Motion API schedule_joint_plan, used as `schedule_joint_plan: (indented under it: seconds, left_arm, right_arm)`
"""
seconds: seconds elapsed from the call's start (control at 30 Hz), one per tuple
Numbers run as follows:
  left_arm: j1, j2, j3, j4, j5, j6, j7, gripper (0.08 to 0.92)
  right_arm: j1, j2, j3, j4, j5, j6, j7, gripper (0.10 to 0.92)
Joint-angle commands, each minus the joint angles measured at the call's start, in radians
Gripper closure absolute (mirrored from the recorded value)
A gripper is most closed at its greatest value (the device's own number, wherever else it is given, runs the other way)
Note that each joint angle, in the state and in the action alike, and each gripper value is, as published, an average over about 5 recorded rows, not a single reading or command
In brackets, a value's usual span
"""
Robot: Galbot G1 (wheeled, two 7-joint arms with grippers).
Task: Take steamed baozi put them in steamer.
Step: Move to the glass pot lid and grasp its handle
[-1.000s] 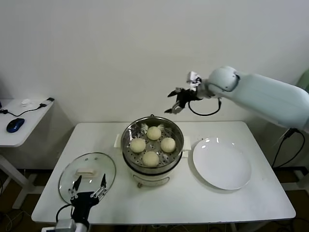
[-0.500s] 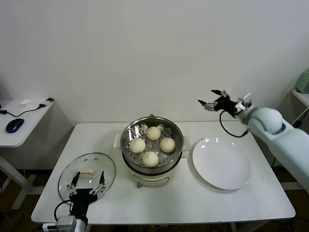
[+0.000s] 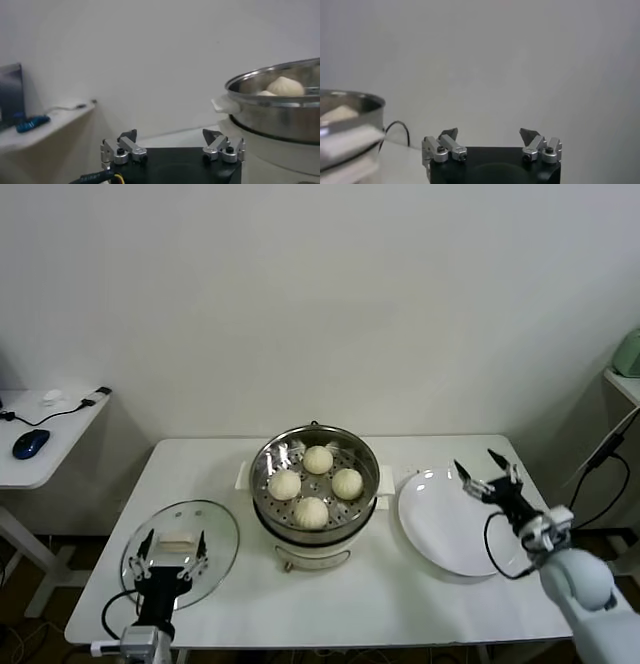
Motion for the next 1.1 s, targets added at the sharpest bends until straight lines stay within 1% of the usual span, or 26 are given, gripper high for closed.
schedule_joint_plan:
  seconds: [0.03, 0.13, 0.23, 0.33, 0.53, 0.7, 1.1]
  left_arm:
    - [-0.033, 0.099, -0.029, 0.269, 0.820, -0.169, -0.274, 0.177]
    - [-0.039, 0.135, -0.024, 0.380, 1.018, -0.131, -0.328, 0.177]
    - [-0.048, 0.155, -0.010, 0.459, 1.098, -0.098, -0.346, 0.177]
    - [-0.072, 0.153, -0.006, 0.515, 1.143, -0.093, -0.355, 0.177]
    - [-0.136, 0.135, -0.009, 0.559, 1.182, -0.068, -0.351, 0.177]
    - [-0.194, 0.132, -0.006, 0.596, 1.196, -0.042, -0.335, 0.177]
    - [-0.321, 0.129, 0.011, 0.684, 1.251, -0.026, -0.315, 0.177]
  right_arm:
    - [-0.298, 0.245, 0.113, 0.039, -0.161, 0.081, 0.095, 0.202]
    - [-0.302, 0.223, 0.067, 0.042, -0.159, 0.071, 0.137, 0.203]
    - [-0.307, 0.196, 0.031, 0.048, -0.146, 0.066, 0.165, 0.203]
    - [-0.309, 0.209, 0.037, 0.054, -0.154, 0.054, 0.157, 0.202]
    - [-0.309, 0.273, 0.087, 0.065, -0.201, 0.027, 0.115, 0.203]
    - [-0.321, 0.274, 0.094, 0.078, -0.206, 0.016, 0.112, 0.203]
    - [-0.330, 0.278, 0.113, 0.078, -0.201, 0.008, 0.107, 0.203]
